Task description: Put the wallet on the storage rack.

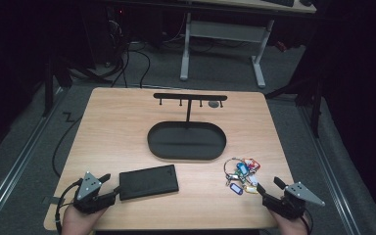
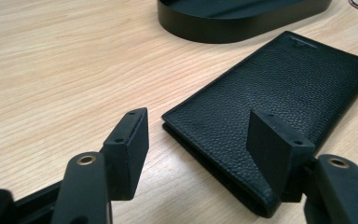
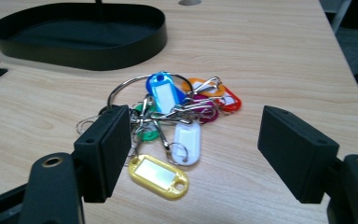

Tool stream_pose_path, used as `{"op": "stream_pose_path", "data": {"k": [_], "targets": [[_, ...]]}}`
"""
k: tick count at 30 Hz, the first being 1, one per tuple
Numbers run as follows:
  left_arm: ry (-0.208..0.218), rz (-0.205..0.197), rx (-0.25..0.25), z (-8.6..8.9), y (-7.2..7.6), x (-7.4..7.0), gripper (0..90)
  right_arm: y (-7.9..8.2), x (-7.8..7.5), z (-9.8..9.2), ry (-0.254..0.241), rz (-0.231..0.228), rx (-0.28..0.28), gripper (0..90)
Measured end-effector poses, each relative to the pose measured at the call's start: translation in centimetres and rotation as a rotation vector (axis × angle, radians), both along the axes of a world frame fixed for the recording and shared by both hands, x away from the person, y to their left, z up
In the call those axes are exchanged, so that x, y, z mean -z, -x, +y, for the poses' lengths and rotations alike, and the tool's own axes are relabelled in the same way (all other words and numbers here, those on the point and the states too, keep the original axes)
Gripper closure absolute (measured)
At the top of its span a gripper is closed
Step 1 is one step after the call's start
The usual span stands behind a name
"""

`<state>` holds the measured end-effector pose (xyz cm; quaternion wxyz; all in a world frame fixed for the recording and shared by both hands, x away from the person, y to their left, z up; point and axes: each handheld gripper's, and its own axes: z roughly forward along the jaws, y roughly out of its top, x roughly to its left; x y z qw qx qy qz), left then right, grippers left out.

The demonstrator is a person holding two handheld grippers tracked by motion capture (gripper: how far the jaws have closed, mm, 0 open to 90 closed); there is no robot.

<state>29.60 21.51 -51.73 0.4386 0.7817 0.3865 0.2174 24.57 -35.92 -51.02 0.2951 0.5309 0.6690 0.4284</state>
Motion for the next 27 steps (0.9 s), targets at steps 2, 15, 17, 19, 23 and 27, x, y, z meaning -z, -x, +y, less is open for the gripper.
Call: {"op": "stream_pose_path", "data": {"k": [2,15,17,19,23,27], "targets": [[-0.011,-0.009,0.009,-0.27,0.04,-0.04,39.2,-0.01,0.07,0.2,0.015,-0.002,-0.011,24.7],[-0.016,-0.008,-0.002,0.3,0.16,-0.02,42.3,-0.27,0.14,0.16,0.001,-0.022,-0.009,23.3],[-0.022,-0.001,-0.004,0.35,0.1,0.1,42.1,-0.39,0.14,0.26,-0.003,-0.02,-0.031,26.8],[-0.031,-0.001,-0.006,0.34,0.11,0.17,42.2,-0.42,0.12,0.37,0.0,-0.021,-0.038,28.4],[-0.055,0.014,-0.015,0.31,0.11,0.29,49.2,-0.38,0.01,0.52,0.002,-0.032,-0.049,30.5],[-0.083,0.06,-0.031,0.46,-0.16,0.47,64.4,-0.36,0.06,0.46,0.002,-0.031,-0.051,30.6]]}}
